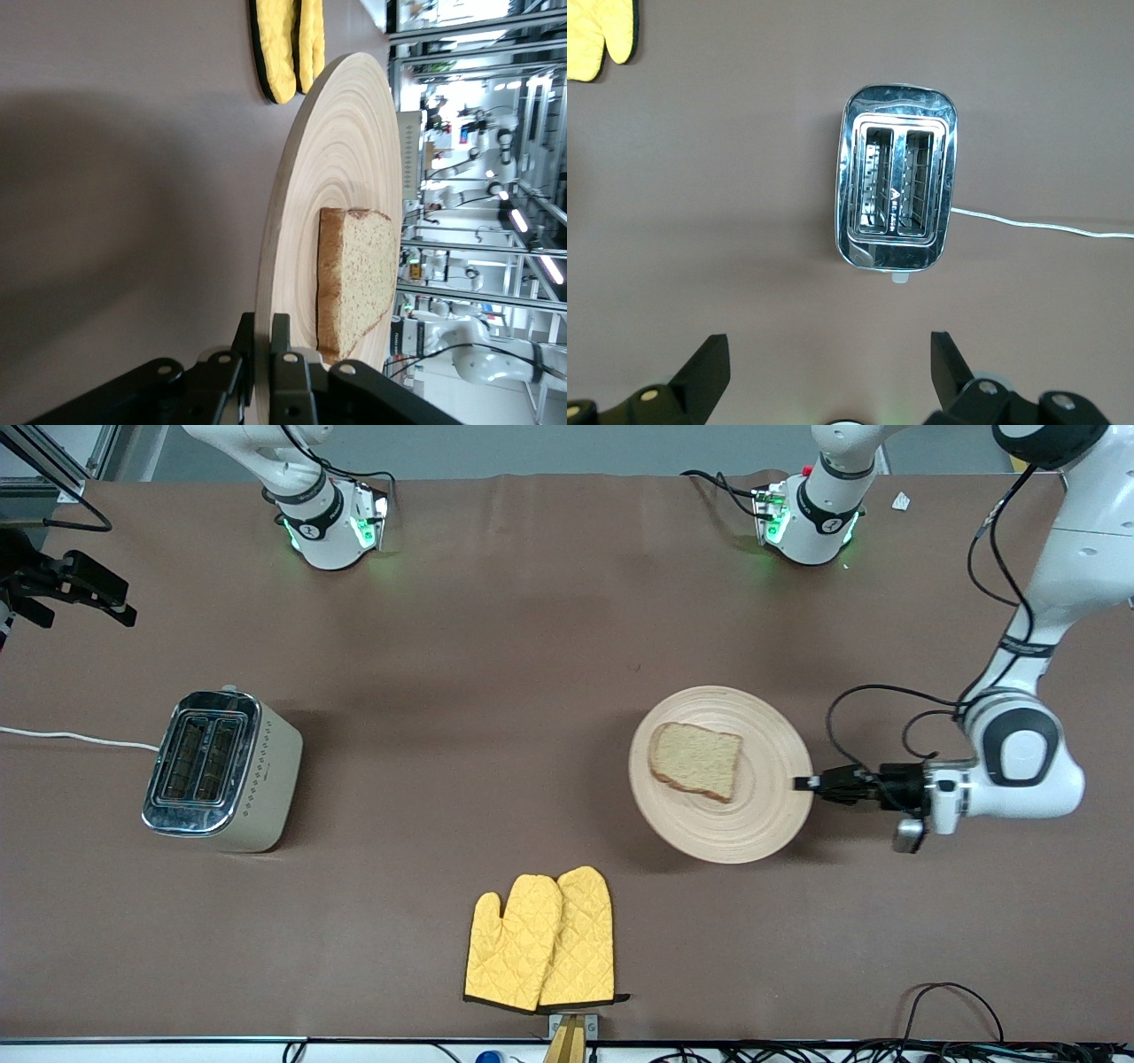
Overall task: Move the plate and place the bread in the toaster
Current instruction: 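Slide the plate with the left gripper toward the table middle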
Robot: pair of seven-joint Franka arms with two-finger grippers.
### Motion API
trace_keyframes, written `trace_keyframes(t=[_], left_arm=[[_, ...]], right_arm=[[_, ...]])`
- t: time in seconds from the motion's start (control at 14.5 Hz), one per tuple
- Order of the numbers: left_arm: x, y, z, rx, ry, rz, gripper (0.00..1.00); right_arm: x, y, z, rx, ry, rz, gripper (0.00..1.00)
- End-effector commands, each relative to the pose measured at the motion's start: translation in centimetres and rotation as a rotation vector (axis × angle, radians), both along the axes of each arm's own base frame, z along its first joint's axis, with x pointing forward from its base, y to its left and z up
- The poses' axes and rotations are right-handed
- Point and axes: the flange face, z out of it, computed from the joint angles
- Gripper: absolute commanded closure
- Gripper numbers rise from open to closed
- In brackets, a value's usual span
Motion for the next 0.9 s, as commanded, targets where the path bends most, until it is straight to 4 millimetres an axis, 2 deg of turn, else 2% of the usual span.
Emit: trace_keyframes(t=[0.0,0.14,0.34,0.55,0.83], left_arm=[[0.1,-7.4,0.4,0.05,0.019,-0.014,1.0],[-0.4,-13.2,-0.4,0.092,0.006,-0.018,1.0],[-1.7,-18.3,-3.2,0.044,0.063,0.02,1.0],[-2.8,-22.0,-5.5,0.067,0.061,0.018,1.0],[-3.1,-23.6,-7.6,0.068,0.057,0.006,1.0]], right_arm=[[-0.3,0.2,0.0,-0.004,-0.007,-0.012,0.0],[-0.3,0.3,0.1,-0.004,-0.008,-0.011,0.0],[-0.3,0.3,0.0,-0.004,-0.005,-0.011,0.0],[-0.3,0.3,0.0,-0.004,-0.007,-0.011,0.0],[-0.3,0.3,0.0,-0.004,-0.005,-0.011,0.0]])
